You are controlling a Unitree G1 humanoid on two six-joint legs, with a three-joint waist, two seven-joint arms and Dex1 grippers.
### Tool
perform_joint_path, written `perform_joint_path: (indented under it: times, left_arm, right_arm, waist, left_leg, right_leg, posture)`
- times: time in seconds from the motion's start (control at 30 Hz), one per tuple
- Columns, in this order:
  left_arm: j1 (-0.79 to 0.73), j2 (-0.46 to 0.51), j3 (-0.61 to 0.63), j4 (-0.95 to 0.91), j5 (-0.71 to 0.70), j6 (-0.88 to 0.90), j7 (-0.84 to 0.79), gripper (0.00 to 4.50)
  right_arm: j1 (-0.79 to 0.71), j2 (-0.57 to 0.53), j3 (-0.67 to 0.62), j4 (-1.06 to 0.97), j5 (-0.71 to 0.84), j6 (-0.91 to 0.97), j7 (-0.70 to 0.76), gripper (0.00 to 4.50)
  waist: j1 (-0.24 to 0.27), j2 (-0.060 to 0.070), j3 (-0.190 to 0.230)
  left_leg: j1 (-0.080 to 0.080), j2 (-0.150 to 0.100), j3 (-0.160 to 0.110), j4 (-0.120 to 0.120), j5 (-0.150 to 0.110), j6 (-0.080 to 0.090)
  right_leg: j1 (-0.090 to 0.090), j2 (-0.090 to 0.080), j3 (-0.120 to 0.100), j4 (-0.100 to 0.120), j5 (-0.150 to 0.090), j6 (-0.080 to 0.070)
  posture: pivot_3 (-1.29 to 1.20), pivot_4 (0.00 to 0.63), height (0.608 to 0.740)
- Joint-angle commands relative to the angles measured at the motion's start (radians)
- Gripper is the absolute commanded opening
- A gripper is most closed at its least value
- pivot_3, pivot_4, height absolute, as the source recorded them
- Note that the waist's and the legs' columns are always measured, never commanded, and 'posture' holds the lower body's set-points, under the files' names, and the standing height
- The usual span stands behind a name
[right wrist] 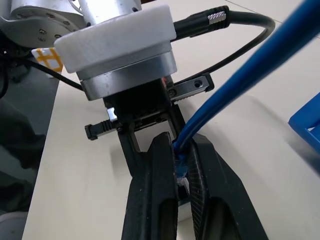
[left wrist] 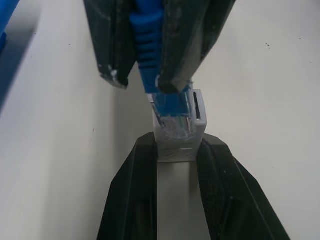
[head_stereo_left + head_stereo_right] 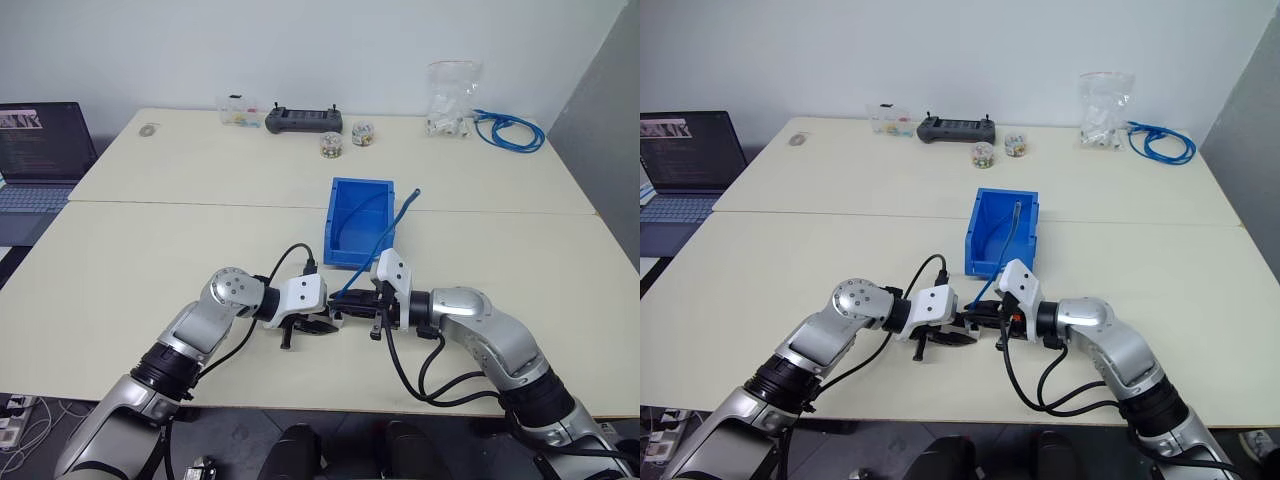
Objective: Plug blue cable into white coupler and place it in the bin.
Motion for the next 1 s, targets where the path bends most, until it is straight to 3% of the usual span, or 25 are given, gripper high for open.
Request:
perform_joint_path:
  times: [0.03, 0.67, 1.0]
  left_arm:
    - [0.025, -0.001, -0.025, 0.035, 0.048, 0.008, 0.002, 0.77]
    - [0.049, 0.009, -0.019, 0.026, 0.054, 0.001, 0.000, 0.77]
    - [0.044, 0.006, -0.013, 0.029, 0.060, -0.002, -0.007, 0.77]
  right_arm:
    - [-0.003, 0.005, -0.034, -0.033, 0.014, -0.010, 0.021, 0.03]
    - [0.049, -0.017, 0.004, 0.071, -0.113, -0.165, 0.087, 0.03]
    - [-0.024, -0.014, 0.061, 0.165, -0.166, -0.224, 0.184, 0.02]
  waist:
    - [-0.001, 0.000, 0.000]
    - [-0.005, 0.001, -0.003]
    - [-0.009, 0.004, -0.008]
  left_leg:
    - [0.000, 0.000, 0.000, 0.000, 0.000, 0.000]
    - [0.002, 0.000, 0.000, 0.000, 0.000, 0.000]
    - [0.004, 0.000, 0.001, -0.001, 0.000, 0.000]
  right_leg:
    - [0.000, 0.000, 0.000, 0.000, 0.000, 0.000]
    - [0.001, 0.000, 0.000, 0.000, 0.000, 0.000]
    - [0.003, 0.001, 0.001, 0.000, 0.000, 0.001]
  posture:
    - [0.00, 0.150, 0.740]
    - [0.00, 0.150, 0.740]
    - [0.00, 0.150, 0.740]
